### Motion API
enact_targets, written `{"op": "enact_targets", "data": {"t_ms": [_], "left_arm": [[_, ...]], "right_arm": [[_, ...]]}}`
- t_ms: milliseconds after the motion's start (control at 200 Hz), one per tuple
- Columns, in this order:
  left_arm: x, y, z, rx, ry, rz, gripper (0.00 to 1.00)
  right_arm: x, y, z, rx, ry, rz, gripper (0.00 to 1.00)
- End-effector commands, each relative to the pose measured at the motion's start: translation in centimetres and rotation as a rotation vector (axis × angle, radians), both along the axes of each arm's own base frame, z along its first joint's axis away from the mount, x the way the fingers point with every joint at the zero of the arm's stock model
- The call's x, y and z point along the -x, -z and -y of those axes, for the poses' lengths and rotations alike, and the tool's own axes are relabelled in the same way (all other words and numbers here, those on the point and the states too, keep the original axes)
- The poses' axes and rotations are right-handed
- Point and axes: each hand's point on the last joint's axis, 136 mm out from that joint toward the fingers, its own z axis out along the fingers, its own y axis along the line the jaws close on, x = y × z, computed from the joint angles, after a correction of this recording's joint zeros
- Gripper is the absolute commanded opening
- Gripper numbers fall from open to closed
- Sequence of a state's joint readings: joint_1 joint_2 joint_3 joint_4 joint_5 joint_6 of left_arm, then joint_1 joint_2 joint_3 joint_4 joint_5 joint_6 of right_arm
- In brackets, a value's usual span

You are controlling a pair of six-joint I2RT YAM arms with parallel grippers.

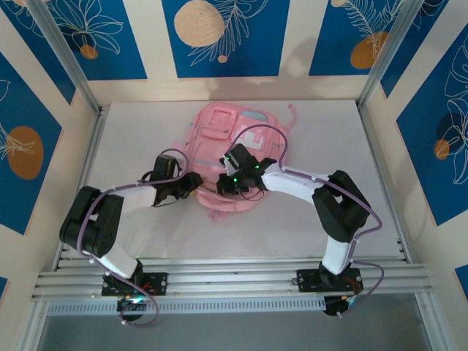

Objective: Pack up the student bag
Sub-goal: Zip the student bag at the center of the table.

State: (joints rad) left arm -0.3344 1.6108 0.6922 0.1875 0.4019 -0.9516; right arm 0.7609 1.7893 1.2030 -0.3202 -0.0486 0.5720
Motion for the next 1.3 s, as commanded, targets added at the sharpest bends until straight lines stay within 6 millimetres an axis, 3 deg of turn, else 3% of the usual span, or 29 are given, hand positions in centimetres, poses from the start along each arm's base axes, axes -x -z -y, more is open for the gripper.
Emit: {"op": "enact_targets", "data": {"t_ms": [0, 75, 190, 285, 395, 485, 745, 910, 965, 1025, 1065, 1150, 1295], "left_arm": [[-2.0, -1.5, 0.9, 0.050, -0.007, 0.102, 0.00], [-1.5, -1.4, 0.3, 0.018, 0.001, 0.107, 0.00], [-1.0, -1.6, -0.8, -0.039, 0.013, 0.111, 0.00], [-0.7, -1.6, -1.5, -0.061, 0.016, 0.107, 0.00], [-0.5, -1.5, -1.6, -0.064, 0.021, 0.097, 0.00], [-0.3, -1.6, -1.5, -0.060, 0.028, 0.094, 0.00], [1.0, -1.4, -1.6, -0.110, 0.111, 0.071, 0.00], [1.4, -1.8, -1.7, -0.120, 0.121, 0.077, 0.00], [1.3, -2.2, -1.3, -0.101, 0.134, 0.083, 0.00], [1.2, -2.7, -0.8, -0.074, 0.154, 0.085, 0.17], [1.1, -3.1, -0.4, -0.055, 0.170, 0.087, 0.30], [0.9, -4.2, 0.1, -0.032, 0.192, 0.106, 0.47], [0.3, -6.4, -1.1, -0.163, 0.228, 0.171, 0.73]], "right_arm": [[3.7, -0.8, 1.0, 0.077, -0.194, -0.025, 0.00], [4.1, 0.7, 4.8, 0.306, -0.259, -0.022, 0.00], [4.1, 2.7, 12.8, 0.708, -0.311, -0.029, 0.00], [3.7, 3.0, 16.3, 0.804, -0.283, -0.057, 0.00], [2.7, 2.4, 17.3, 0.700, -0.200, -0.098, 0.00], [0.5, 1.6, 18.3, 0.691, -0.125, -0.037, 0.00], [-9.0, -2.1, 22.5, 0.758, 0.136, 0.196, 0.00], [-9.8, -2.8, 20.4, 0.633, 0.155, 0.233, 0.01], [-9.2, -3.0, 18.9, 0.543, 0.139, 0.244, 0.23], [-8.7, -3.5, 17.6, 0.448, 0.134, 0.277, 0.59], [-8.5, -3.8, 17.3, 0.409, 0.146, 0.302, 0.74], [-8.7, -4.6, 17.9, 0.373, 0.187, 0.373, 0.79], [-10.2, -4.6, 22.0, 0.363, 0.331, 0.486, 0.79]]}}
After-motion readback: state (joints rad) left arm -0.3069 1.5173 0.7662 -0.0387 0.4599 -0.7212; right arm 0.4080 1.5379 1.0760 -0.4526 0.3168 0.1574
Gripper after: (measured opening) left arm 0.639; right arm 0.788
